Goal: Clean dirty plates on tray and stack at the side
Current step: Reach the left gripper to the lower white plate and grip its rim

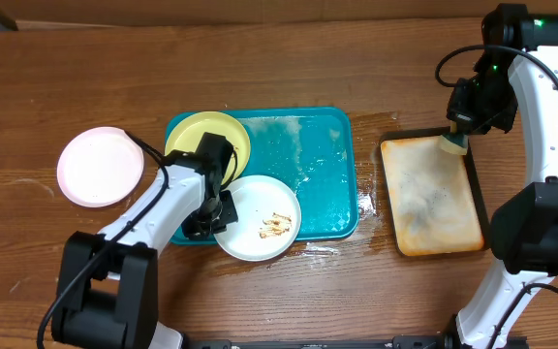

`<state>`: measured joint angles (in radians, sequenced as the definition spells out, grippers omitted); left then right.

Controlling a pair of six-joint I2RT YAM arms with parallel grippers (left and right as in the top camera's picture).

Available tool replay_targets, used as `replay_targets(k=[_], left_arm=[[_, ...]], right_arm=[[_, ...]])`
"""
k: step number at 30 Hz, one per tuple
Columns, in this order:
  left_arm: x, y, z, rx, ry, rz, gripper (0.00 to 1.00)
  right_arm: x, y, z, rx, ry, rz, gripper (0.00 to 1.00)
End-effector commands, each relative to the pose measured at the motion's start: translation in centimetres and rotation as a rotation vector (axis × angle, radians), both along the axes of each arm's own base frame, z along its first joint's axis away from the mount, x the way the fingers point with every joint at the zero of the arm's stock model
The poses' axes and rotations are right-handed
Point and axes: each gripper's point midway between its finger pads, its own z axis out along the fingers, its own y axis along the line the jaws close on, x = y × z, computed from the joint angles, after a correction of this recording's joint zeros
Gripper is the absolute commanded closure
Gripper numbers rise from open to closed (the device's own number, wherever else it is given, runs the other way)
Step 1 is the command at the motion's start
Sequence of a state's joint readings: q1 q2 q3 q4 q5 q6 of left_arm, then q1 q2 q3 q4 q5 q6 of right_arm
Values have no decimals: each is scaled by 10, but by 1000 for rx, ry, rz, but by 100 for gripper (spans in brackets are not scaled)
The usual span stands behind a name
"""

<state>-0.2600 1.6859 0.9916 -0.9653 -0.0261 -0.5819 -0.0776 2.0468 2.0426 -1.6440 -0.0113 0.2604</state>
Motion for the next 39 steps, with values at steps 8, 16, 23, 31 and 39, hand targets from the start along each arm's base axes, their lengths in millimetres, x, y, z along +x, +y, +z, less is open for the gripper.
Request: replay_targets(k=[8,16,23,31,39], left_arm=[[4,-13,4,-1,-38,-56,96],[26,-62,23,-13,-167,-156,96],[61,-68,29,-58,-296,-70,96],[74,-72,20,-89,-313,-89,96],[58,-78,-24,-90,-170,-132,96]], right_arm=[[0,0,8,8,-24,4,96],[1,0,8,8,-27,4,96],[1,2,8,17,-29,5,96],[2,4,8,26,-32,5,96],[1,4,8,27,-29,5,96]])
